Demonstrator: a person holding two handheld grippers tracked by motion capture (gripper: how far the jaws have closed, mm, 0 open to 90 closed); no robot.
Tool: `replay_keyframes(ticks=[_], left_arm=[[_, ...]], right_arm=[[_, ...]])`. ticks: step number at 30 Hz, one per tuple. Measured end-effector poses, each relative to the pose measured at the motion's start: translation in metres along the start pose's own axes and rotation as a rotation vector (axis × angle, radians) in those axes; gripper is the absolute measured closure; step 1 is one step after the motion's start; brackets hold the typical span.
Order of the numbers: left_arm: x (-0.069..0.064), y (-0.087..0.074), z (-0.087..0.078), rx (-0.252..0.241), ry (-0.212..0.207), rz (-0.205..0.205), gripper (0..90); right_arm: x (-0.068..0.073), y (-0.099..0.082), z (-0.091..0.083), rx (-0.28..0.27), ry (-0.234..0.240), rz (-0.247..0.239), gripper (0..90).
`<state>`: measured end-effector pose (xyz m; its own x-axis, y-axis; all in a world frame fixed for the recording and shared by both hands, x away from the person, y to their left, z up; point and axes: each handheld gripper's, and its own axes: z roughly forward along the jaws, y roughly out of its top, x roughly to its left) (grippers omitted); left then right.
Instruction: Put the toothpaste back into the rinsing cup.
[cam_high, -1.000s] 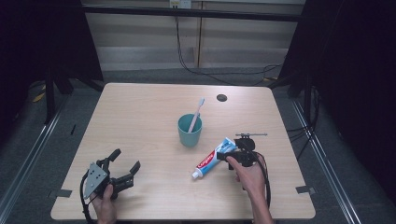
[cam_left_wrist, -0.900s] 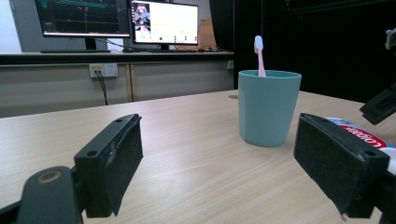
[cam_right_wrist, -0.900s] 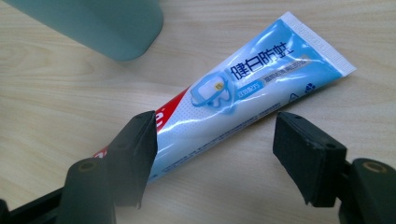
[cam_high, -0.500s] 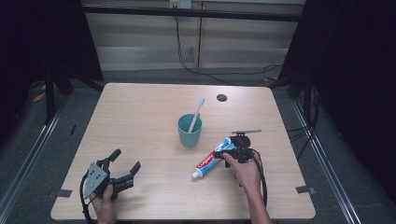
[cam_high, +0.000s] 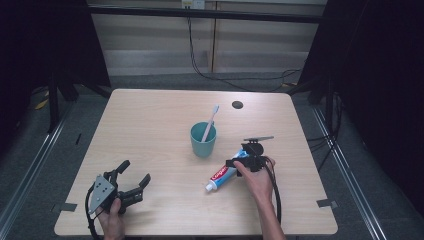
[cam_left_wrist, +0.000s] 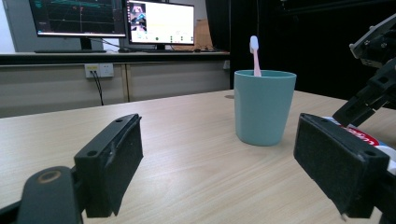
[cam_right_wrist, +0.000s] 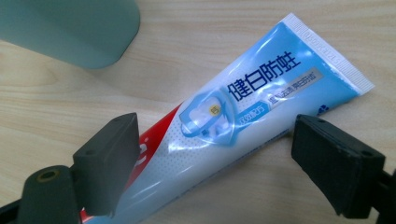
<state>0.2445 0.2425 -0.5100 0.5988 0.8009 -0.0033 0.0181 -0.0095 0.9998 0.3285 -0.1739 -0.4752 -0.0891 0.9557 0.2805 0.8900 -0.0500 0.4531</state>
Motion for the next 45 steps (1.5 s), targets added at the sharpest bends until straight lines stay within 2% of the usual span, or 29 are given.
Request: replay_keyframes(ticks=[13, 21, 27, 30, 33, 39, 41, 45], left_arm=[[0.000, 0.000, 0.000, 0.000, -0.005, 0.001, 15.7], [0.000, 0.000, 0.000, 0.001, -0.008, 0.000, 15.7], [0.000, 0.000, 0.000, 0.000, -0.007, 0.002, 15.7], [0.000, 0.000, 0.000, 0.000, -0.007, 0.003, 15.7], [0.000, 0.000, 0.000, 0.002, -0.011, 0.003, 15.6], [0.001, 0.000, 0.000, 0.002, -0.009, 0.005, 15.7], [0.001, 0.000, 0.000, 0.001, -0.010, 0.004, 15.7], [0.001, 0.000, 0.000, 0.001, -0.012, 0.004, 15.7]], right_arm=[[0.004, 0.004, 0.007, -0.017, -0.039, -0.008, 13.2], [0.007, 0.004, 0.009, -0.012, -0.052, -0.070, 16.6], [0.012, 0.003, 0.012, 0.000, -0.060, -0.095, 16.8], [0.013, 0.002, 0.012, 0.031, -0.048, -0.108, 22.9], [0.014, -0.001, 0.011, 0.032, -0.054, -0.132, 32.3], [0.014, -0.001, 0.008, 0.055, -0.048, -0.161, 42.2], [0.014, -0.002, 0.007, 0.065, -0.042, -0.166, 48.7], [0.011, -0.004, 0.007, 0.049, -0.023, -0.188, 49.6]])
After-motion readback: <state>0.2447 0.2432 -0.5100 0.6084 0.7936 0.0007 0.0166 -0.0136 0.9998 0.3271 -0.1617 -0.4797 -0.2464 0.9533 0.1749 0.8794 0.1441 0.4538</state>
